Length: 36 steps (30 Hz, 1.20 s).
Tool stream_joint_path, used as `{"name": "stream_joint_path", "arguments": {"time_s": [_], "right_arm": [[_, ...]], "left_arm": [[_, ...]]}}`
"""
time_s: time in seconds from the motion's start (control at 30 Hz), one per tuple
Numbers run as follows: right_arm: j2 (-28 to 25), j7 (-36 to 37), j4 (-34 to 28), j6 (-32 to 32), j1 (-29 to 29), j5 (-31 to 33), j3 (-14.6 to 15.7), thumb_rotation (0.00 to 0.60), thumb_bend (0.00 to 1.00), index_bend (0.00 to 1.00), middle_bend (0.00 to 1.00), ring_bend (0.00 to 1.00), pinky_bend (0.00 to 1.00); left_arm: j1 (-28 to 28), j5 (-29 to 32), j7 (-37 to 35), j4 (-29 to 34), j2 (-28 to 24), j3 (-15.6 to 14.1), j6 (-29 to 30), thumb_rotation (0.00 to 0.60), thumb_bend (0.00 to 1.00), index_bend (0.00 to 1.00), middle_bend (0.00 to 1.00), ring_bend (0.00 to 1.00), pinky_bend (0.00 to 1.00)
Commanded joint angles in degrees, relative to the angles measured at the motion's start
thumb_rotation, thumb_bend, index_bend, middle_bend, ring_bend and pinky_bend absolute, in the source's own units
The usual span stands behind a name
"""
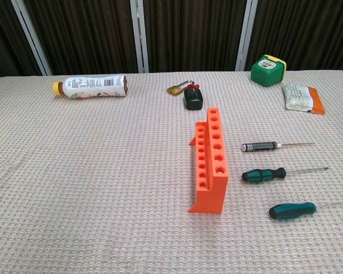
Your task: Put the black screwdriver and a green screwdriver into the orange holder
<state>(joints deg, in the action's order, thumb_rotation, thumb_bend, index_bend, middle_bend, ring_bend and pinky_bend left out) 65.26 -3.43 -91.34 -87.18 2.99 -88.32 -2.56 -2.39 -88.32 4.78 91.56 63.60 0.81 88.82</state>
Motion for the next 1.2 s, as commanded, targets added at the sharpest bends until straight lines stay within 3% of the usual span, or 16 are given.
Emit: {"name": "stream_joint_path", "arguments": {"time_s": [0.03, 0.2, 0.83, 1.0, 1.2], "right_arm": [[-0.1, 0.4, -0.2, 0.1, 0.0, 0.1, 0.0, 0.600, 0.17, 0.21, 0.18, 0.09, 0.28], [-0.3, 0.2, -0.4, 0.1, -0.1, 0.1, 0.0, 0.600, 0.17, 0.22, 0.18, 0.09, 0.22], [-1.0, 0.5, -2.0, 2.1, 1.4, 0.3, -0.8, 0.600, 0.20, 0.25, 0.18, 0.09, 0.22], [-1.8, 1.4, -3.7, 5.4, 4.6, 0.7, -2.6, 0.600, 0.22, 0.30, 0.14, 0.00, 0.12], [-2.1, 3.1, -5.6, 14.0, 10.7, 4.3, -5.6, 0.600, 0.22, 0.32, 0.12, 0.00, 0.09]], "left_arm": [[0.0, 0.4, -0.8, 0.5, -0.3, -0.3, -0.7, 0.600, 0.19, 0.06, 0.00, 0.00, 0.00], [0.0, 1.2, 0.0, 0.9, -0.7, -0.4, -1.7, 0.600, 0.19, 0.06, 0.00, 0.00, 0.00], [-0.7, 1.2, -0.3, 1.7, -1.3, -0.3, -3.2, 0.600, 0.19, 0.08, 0.00, 0.00, 0.00], [-1.2, 0.9, 0.5, 1.2, -0.9, 0.0, -3.3, 0.600, 0.19, 0.09, 0.00, 0.00, 0.00], [-1.8, 0.4, 0.9, 0.9, -0.7, 0.0, -3.7, 0.600, 0.19, 0.09, 0.00, 0.00, 0.00]]}}
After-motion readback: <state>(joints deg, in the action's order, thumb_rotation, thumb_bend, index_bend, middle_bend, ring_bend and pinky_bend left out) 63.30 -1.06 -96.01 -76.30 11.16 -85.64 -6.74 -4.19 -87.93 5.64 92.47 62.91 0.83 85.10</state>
